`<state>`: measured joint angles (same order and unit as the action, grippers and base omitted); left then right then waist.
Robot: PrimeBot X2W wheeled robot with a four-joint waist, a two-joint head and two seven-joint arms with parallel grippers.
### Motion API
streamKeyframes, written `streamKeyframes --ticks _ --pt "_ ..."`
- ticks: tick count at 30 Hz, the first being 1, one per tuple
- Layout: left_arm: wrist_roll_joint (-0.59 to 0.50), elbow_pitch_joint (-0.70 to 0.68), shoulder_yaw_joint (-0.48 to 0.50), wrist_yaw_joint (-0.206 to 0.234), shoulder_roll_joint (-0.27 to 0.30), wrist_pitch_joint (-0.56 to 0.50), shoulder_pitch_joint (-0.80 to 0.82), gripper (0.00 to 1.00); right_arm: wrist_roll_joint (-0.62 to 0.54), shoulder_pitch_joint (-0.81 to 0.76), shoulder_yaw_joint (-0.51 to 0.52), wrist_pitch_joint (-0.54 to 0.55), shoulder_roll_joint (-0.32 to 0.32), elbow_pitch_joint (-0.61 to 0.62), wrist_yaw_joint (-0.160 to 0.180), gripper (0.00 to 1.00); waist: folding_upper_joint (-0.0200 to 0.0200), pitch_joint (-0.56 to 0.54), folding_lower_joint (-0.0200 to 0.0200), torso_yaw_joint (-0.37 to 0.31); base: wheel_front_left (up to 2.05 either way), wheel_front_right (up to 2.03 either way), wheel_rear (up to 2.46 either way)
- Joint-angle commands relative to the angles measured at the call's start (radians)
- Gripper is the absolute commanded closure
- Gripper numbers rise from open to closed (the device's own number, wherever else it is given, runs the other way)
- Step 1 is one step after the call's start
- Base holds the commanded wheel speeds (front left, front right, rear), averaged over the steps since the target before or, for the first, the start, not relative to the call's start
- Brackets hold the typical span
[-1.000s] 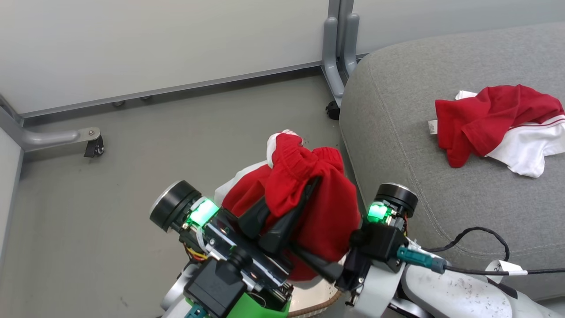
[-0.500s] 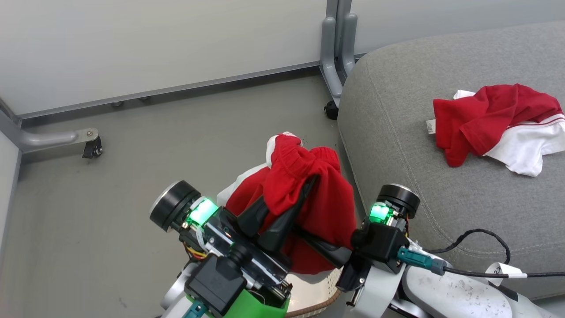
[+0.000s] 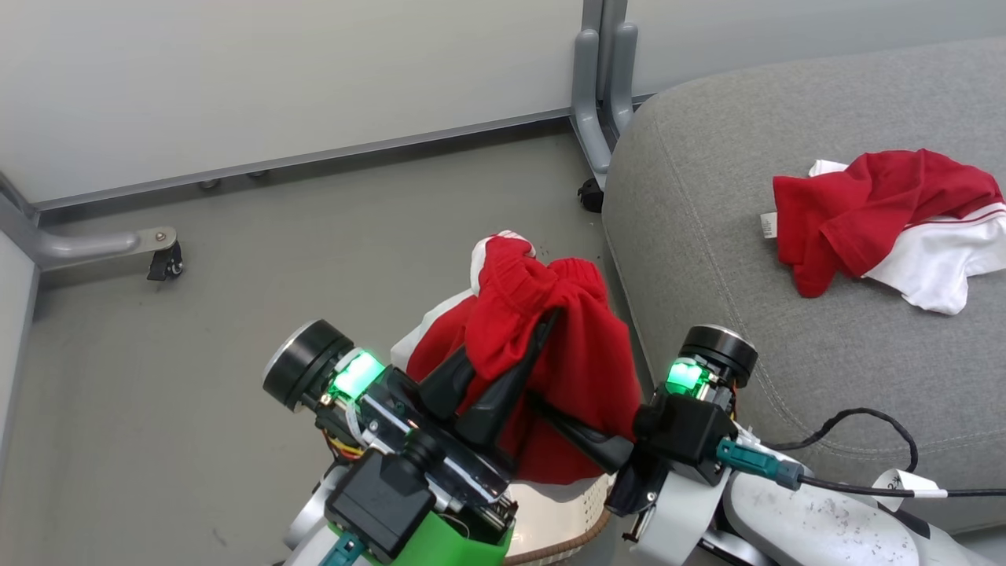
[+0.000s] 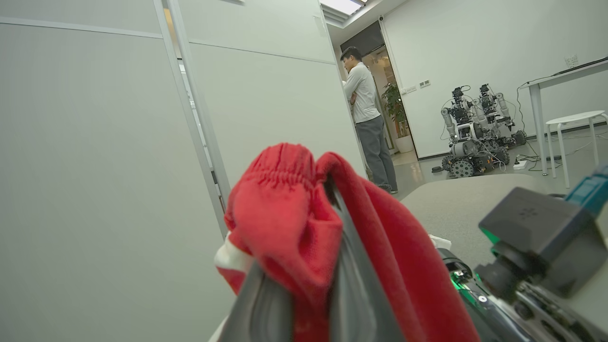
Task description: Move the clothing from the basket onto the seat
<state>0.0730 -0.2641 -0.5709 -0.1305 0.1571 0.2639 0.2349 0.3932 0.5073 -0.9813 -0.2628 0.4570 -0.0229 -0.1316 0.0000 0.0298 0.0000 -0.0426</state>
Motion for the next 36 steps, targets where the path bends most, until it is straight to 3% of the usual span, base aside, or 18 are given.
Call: streamKeyframes --ticks 1,3,4,5,24,36 --pt "0.009 -0.003 0.006 0.000 -0.002 0.001 -0.006 1.00 -0.006 -0.014 0.005 -0.003 -0.003 0.004 0.002 1.00 0.0000 0.000 0.0000 0.001 0.00 0.00 0.00" --pt "0.010 -0.001 0.009 0.000 -0.004 0.001 -0.007 1.00 -0.007 -0.016 0.009 -0.003 -0.004 0.006 0.002 1.00 0.0000 0.001 0.0000 0.003 0.00 0.00 0.00" --pt "0.016 0.007 0.020 0.000 -0.011 0.001 -0.016 0.60 -0.007 -0.019 0.013 -0.003 -0.006 0.007 0.002 1.00 0.0000 0.001 0.0000 0.004 0.00 0.00 0.00" --pt "0.024 0.014 0.024 0.000 -0.013 0.000 -0.020 0.00 -0.006 -0.023 0.018 -0.003 -0.008 0.007 0.002 1.00 0.0000 0.001 0.0000 0.006 0.00 0.00 0.00" --pt "0.037 0.095 0.168 0.000 -0.009 0.001 -0.108 0.00 0.045 -0.169 0.309 -0.003 -0.078 0.045 0.002 1.00 0.0000 -0.012 0.0000 0.039 0.00 0.00 0.00" --pt "0.046 0.150 0.289 0.000 -0.018 0.001 -0.221 0.00 -0.006 -0.260 0.528 -0.003 -0.117 0.057 0.002 1.00 0.0000 -0.028 0.0000 0.079 0.00 0.00 0.00"
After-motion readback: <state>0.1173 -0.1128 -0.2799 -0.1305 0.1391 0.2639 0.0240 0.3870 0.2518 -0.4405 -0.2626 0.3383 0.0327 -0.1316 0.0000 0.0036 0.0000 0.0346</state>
